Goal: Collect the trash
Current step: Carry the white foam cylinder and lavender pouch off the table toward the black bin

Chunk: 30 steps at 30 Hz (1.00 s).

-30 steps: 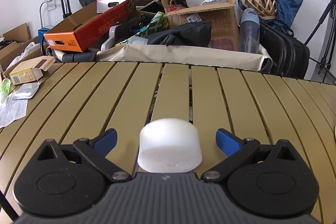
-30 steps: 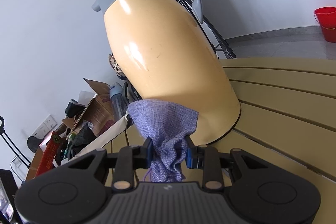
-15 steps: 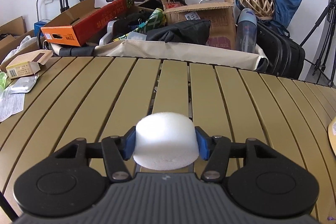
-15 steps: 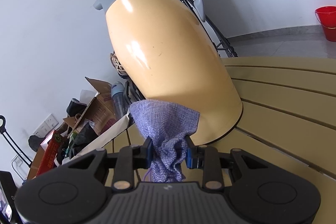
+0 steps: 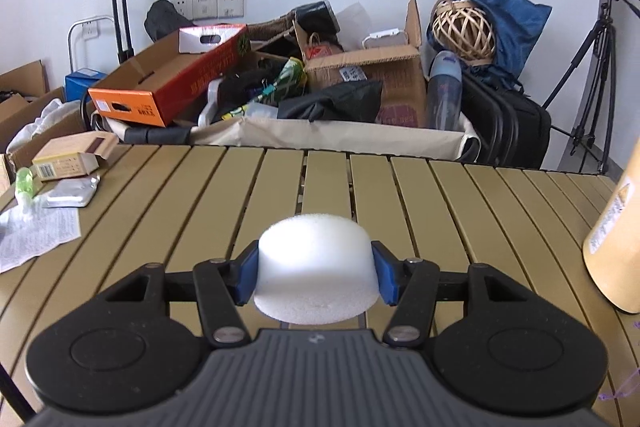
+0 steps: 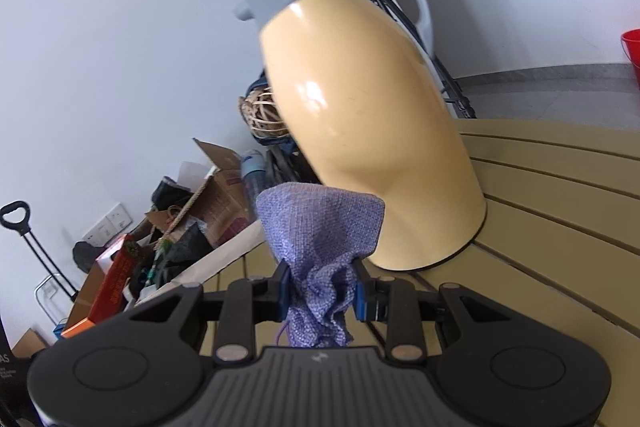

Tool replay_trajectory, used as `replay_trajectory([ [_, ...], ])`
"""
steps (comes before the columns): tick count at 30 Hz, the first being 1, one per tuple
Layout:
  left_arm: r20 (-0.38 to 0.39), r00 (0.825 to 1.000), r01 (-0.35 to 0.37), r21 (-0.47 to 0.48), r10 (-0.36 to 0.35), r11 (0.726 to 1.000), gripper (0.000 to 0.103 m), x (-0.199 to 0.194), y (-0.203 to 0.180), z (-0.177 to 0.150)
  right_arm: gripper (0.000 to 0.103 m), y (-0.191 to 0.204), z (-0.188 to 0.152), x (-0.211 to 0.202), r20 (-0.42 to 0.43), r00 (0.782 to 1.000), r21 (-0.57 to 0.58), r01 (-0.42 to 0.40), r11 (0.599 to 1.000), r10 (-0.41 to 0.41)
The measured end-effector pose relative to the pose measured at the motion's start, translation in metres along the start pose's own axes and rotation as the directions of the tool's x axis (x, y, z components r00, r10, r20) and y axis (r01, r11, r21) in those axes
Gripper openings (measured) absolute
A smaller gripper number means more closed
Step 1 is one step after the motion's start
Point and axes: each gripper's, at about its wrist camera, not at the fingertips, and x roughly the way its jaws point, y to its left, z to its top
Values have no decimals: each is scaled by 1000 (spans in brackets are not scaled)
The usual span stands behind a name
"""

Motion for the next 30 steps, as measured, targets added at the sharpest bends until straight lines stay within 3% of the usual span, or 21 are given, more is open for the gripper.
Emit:
replay_trajectory([
  [12,58,997,43,27,-44,999,58,-74,21,-8,28,22,-7,-59,12,999,-66,-33,997,33],
  [30,120,987,105,54,-111,993,58,-195,51,-52,28,38,-27,-160,2,997,-168,-72,983,73],
])
